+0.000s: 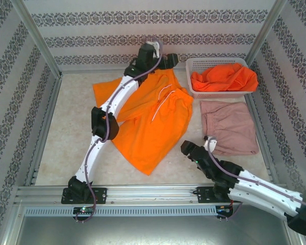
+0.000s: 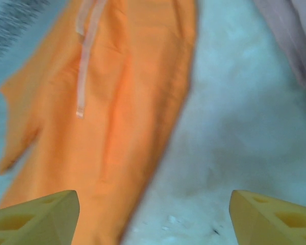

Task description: Fold and stack the shorts

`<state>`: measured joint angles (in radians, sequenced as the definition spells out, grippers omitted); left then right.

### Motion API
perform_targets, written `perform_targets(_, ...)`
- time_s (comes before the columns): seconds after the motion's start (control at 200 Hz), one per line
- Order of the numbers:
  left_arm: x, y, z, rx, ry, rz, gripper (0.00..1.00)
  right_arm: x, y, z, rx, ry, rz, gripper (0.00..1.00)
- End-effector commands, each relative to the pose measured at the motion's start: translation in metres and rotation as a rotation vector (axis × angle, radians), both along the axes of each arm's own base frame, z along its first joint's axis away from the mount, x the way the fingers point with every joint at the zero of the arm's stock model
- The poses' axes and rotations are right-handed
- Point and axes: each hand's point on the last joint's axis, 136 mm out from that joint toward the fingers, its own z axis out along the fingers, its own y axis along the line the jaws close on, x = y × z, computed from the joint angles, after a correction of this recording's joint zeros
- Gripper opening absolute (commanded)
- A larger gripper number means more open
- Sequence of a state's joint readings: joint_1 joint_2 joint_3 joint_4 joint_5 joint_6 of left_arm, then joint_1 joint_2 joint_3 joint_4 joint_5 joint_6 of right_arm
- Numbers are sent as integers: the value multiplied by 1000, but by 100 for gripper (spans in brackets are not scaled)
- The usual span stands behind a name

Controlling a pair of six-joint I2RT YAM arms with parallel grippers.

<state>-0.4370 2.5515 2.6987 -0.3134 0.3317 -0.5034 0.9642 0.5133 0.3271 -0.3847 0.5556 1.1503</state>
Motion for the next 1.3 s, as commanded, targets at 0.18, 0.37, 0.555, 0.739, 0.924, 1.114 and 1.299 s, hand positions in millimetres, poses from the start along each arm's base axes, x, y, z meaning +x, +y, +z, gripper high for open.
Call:
perform_targets(0.18,-75,29,68,82,57,-104,100,26,18,72,-366,-138,185,85)
perform_targets(0.37,-129,61,56,29,28,-48,100,49,90,50,-339,26,400,86)
perform_targets(0.555,-181,124,15,19,88,77,100,48,133,-5,-256,246,495,83)
perform_targets(0.739,-221,162,-30,0,176,160,100,40,152,-50,-187,397,516,80)
perform_targets(0.924,-249,179,-59,-25,247,201,100,18,186,-72,-73,519,580,80)
perform_targets(1.114,-266,190,-74,-45,297,226,100,-12,256,-83,111,613,681,80)
perform_targets(1.299,-275,213,-63,-62,294,281,100,-14,348,-61,319,594,747,77)
